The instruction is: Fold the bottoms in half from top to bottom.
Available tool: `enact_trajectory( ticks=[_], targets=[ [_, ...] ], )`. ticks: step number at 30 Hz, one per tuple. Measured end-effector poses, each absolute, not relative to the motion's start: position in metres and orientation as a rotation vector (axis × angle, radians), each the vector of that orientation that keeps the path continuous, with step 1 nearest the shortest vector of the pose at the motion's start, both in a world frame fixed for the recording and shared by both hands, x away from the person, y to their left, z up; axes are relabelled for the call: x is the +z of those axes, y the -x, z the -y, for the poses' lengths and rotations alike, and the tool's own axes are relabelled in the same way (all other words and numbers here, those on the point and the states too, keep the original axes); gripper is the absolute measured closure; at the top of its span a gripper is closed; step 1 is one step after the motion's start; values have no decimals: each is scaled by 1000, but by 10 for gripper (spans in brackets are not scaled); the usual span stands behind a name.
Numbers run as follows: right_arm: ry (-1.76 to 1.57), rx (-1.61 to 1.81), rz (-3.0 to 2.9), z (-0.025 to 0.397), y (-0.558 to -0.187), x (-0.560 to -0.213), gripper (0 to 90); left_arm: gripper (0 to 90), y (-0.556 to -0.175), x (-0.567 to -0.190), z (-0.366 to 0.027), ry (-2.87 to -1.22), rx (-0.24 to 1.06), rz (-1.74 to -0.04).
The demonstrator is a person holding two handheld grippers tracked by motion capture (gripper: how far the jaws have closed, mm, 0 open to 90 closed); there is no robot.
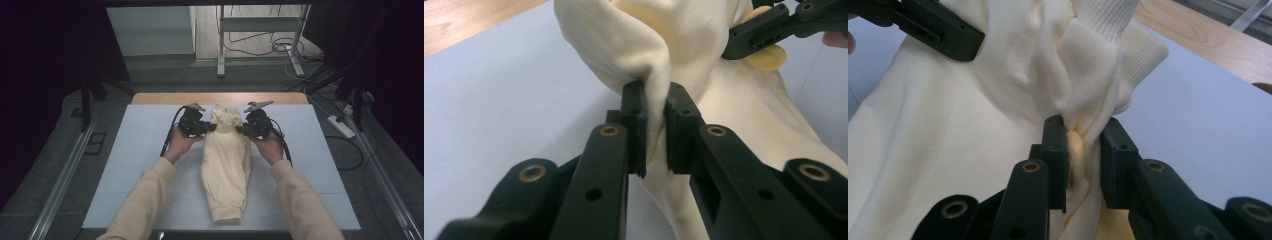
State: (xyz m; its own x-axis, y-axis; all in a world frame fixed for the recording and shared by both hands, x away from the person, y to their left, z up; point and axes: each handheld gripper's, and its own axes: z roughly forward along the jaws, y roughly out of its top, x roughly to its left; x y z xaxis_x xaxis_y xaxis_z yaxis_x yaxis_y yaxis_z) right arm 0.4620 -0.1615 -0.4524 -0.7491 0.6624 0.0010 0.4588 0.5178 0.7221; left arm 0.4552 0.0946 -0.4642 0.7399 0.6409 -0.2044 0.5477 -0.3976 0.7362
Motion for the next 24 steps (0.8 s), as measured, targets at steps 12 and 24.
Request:
enact_trajectory(
  ticks=[12, 24],
  targets=[
    [-927, 1069, -2471, 159, -463, -447, 751, 809, -457, -456, -99, -2076, 148, -889],
    [-895, 1115, -2404, 157, -462, -424, 750, 810, -455, -436, -101, -2071, 207, -877]
  ],
)
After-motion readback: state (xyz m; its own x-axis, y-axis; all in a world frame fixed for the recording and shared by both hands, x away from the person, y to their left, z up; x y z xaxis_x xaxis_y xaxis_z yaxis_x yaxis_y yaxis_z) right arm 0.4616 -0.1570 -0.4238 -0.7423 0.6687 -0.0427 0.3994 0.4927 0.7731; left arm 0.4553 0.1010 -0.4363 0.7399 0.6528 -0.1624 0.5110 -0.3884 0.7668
